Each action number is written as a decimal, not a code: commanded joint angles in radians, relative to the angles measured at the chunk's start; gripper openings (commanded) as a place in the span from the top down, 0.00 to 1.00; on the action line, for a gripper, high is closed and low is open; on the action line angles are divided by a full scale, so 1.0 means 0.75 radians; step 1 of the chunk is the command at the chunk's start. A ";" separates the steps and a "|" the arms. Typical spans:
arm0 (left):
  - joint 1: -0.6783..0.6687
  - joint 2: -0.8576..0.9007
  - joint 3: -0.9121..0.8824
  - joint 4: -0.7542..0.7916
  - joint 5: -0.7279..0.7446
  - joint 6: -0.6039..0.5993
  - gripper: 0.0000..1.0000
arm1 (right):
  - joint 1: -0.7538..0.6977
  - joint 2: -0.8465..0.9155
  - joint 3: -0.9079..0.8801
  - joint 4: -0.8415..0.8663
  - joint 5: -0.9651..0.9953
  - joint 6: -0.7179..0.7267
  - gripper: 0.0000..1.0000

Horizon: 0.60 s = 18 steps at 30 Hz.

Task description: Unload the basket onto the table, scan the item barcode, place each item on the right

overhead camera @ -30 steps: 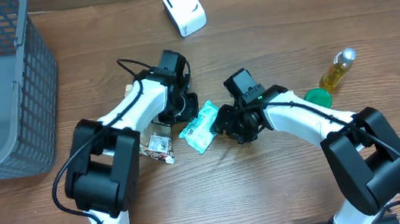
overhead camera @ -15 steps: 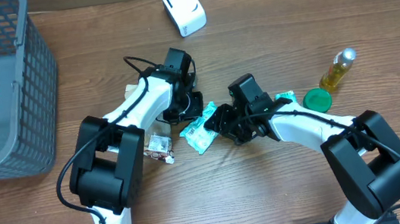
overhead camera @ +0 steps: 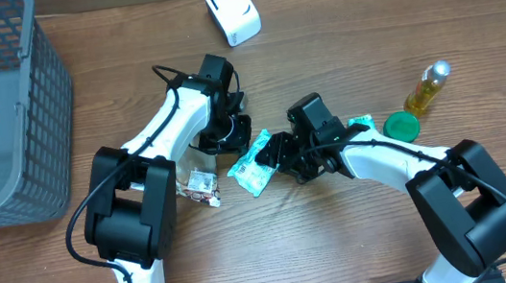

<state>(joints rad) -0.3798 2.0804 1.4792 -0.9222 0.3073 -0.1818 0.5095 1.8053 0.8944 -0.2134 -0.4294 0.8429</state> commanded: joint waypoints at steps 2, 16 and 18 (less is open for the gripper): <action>-0.002 0.021 -0.022 0.027 0.035 0.053 0.92 | 0.001 0.005 -0.032 -0.022 0.020 -0.017 0.45; -0.044 0.052 -0.183 0.150 0.035 0.027 0.93 | 0.001 0.006 -0.033 0.028 0.042 0.028 0.53; -0.047 0.052 -0.183 0.153 0.035 0.022 0.93 | 0.001 0.006 -0.033 0.040 0.042 0.028 0.57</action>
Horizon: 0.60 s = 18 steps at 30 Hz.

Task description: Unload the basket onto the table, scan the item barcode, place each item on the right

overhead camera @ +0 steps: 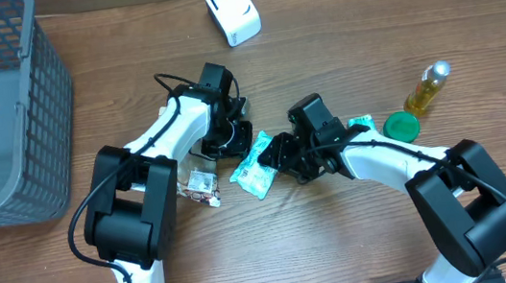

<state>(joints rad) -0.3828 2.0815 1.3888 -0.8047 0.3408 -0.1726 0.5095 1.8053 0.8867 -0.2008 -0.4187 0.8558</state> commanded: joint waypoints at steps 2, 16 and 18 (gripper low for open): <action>-0.043 0.051 -0.063 -0.003 -0.010 0.010 0.93 | 0.001 0.006 -0.023 0.028 0.028 0.011 0.57; -0.025 0.047 0.038 -0.014 0.117 -0.011 0.95 | 0.001 0.006 -0.117 0.328 -0.156 -0.031 0.57; -0.023 0.047 0.063 -0.018 0.130 -0.034 0.94 | 0.001 0.006 -0.117 0.351 -0.180 -0.031 0.57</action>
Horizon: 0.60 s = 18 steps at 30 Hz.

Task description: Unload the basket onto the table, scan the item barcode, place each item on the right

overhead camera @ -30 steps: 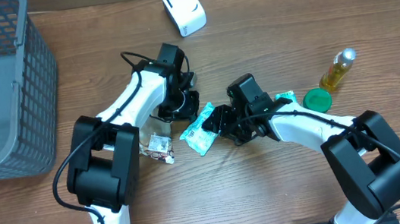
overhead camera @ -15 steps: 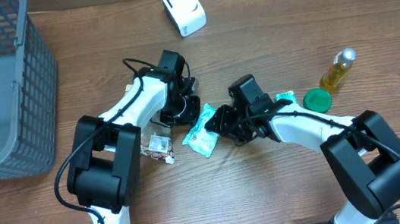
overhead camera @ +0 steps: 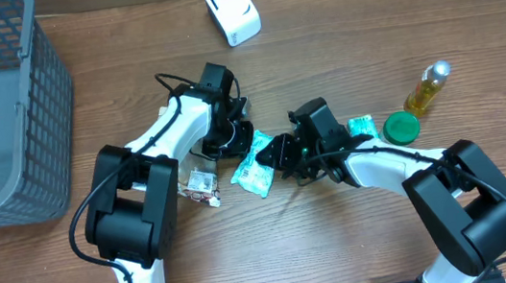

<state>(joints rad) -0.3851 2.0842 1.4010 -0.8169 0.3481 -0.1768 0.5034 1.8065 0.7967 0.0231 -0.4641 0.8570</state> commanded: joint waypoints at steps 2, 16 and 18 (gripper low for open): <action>-0.020 0.044 0.046 -0.003 0.120 -0.044 0.94 | 0.009 0.004 0.003 0.072 -0.124 -0.033 0.58; -0.099 0.048 -0.010 -0.002 -0.069 -0.045 0.95 | 0.008 0.004 0.002 0.174 -0.163 -0.068 0.65; -0.099 0.048 -0.010 0.006 -0.069 -0.050 0.95 | 0.008 0.004 0.003 0.166 -0.134 -0.068 0.65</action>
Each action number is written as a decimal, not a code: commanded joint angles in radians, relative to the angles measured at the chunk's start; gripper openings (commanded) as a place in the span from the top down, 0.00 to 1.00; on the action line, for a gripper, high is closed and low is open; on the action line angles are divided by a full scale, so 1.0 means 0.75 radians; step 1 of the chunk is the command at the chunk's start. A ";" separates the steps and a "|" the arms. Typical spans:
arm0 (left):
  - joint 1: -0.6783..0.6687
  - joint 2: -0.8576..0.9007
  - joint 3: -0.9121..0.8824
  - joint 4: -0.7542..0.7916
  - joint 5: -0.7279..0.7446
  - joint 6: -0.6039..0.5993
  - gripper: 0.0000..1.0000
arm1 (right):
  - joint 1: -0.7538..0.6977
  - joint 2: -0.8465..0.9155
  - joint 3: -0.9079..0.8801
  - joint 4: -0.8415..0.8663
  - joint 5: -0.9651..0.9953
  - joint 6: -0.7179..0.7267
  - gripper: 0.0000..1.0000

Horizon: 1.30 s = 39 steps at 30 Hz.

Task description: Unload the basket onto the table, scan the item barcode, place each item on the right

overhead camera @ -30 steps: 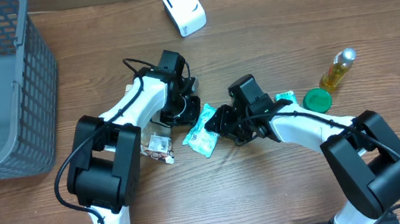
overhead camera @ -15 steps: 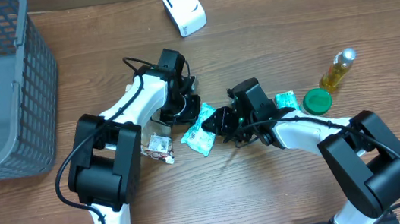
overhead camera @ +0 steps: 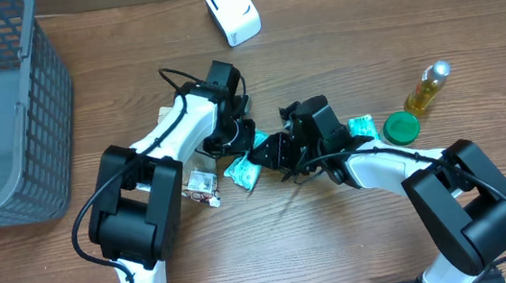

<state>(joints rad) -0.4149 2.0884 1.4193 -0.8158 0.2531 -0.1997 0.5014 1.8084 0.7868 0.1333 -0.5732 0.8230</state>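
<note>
A teal packet [overhead camera: 242,170] lies at the table's middle, crumpled and partly covered. My right gripper [overhead camera: 269,151] is at its right edge, and its fingers look shut on that edge. My left gripper [overhead camera: 241,141] hangs just above the packet's upper left corner, close to or touching it. Its fingers form a dark mass, so I cannot tell how its jaws stand. The white barcode scanner [overhead camera: 232,11] stands at the far edge, well behind both arms.
A small clear packet [overhead camera: 202,186] lies left of the teal one. A second teal packet [overhead camera: 360,126], a green lid [overhead camera: 402,126] and a yellow bottle [overhead camera: 427,88] sit at the right. A grey mesh basket fills the far left.
My right gripper has shifted a little left and up with the teal packet, which now looks more bunched and sits further left. My left wrist has moved slightly right, toward the packet.
At the oldest moment both grippers flanked the flat teal packet, the right at its right edge and the left above it. For the following moments little changed. By now the packet is crumpled and displaced left, with both grippers closer together over it.
</note>
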 commanded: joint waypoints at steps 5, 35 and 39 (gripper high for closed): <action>-0.059 0.043 -0.034 0.013 0.057 -0.023 0.95 | 0.011 0.002 0.015 0.025 0.052 -0.022 0.66; 0.051 -0.092 0.234 -0.116 0.065 -0.017 0.95 | 0.009 0.000 0.016 0.060 -0.017 -0.233 0.96; 0.137 -0.171 0.309 -0.173 -0.024 -0.018 0.93 | 0.009 0.000 0.016 0.060 -0.022 -0.233 0.96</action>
<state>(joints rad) -0.3550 2.0590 1.5875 -0.9276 0.2493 -0.2070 0.4999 1.8095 0.7845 0.1642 -0.5472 0.6819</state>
